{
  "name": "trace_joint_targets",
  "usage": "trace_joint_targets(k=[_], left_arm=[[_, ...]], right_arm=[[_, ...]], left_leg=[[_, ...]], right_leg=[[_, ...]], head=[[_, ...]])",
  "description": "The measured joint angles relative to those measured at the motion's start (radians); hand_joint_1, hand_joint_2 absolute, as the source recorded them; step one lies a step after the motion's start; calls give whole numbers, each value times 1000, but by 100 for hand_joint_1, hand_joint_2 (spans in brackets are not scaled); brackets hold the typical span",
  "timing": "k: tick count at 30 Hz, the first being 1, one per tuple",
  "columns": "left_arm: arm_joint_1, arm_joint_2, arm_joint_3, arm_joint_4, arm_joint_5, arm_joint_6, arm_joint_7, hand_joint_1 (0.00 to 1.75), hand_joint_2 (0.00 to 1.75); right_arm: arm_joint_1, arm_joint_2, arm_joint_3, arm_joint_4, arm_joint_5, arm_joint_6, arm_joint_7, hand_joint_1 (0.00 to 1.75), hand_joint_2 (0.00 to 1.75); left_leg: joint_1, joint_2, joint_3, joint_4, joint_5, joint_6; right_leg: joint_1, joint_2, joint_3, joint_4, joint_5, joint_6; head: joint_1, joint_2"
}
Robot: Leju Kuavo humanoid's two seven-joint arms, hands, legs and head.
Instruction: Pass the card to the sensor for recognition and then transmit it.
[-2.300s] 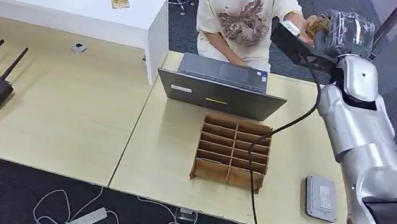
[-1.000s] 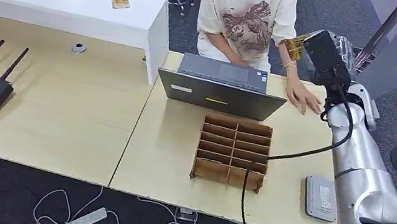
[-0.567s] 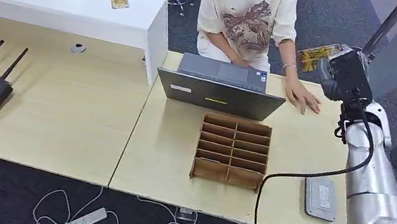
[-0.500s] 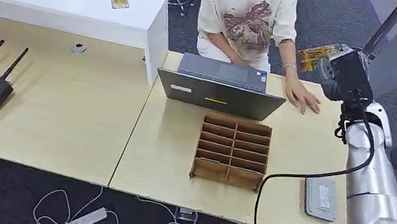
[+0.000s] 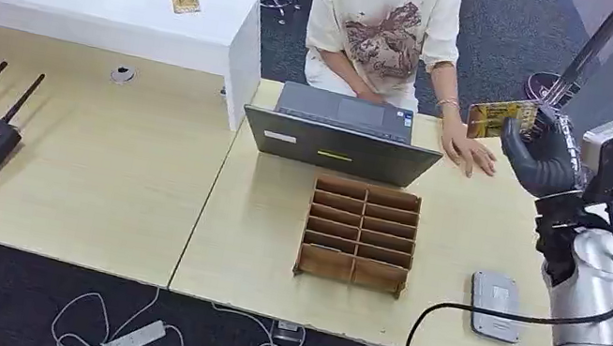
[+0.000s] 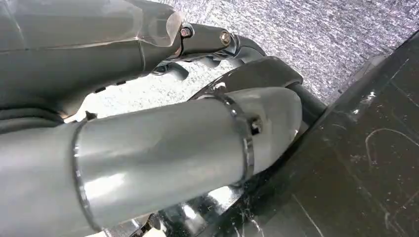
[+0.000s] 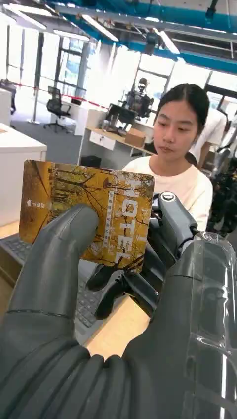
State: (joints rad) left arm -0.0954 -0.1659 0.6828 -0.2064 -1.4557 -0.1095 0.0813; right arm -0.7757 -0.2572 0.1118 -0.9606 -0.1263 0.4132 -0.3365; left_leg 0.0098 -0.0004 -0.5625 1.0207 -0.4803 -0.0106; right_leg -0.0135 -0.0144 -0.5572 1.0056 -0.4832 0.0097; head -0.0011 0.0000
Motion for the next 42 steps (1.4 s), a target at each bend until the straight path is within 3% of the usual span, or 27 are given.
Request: trace_joint_targets(k=[18,28,42], left_arm=[[0,1,0,0,-8,3,-6,0,0],[0,1,0,0,-8,2,-7,0,0],[1,1,0,0,-8,6,-8,0,0]], right_arm=[[126,-131,0,-119,-143,75,1,175,175],[223,-178,-23,-209,-163,74,1,175,175],[268,-206,-68,-241,-135,34,-1,175,175]], left_leg=[[0,0,0,0,0,0],[0,0,0,0,0,0],[0,0,0,0,0,0]], right_leg=[[0,0,0,0,0,0],[0,0,0,0,0,0],[0,0,0,0,0,0]], head=[[0,0],[0,0],[0,0]])
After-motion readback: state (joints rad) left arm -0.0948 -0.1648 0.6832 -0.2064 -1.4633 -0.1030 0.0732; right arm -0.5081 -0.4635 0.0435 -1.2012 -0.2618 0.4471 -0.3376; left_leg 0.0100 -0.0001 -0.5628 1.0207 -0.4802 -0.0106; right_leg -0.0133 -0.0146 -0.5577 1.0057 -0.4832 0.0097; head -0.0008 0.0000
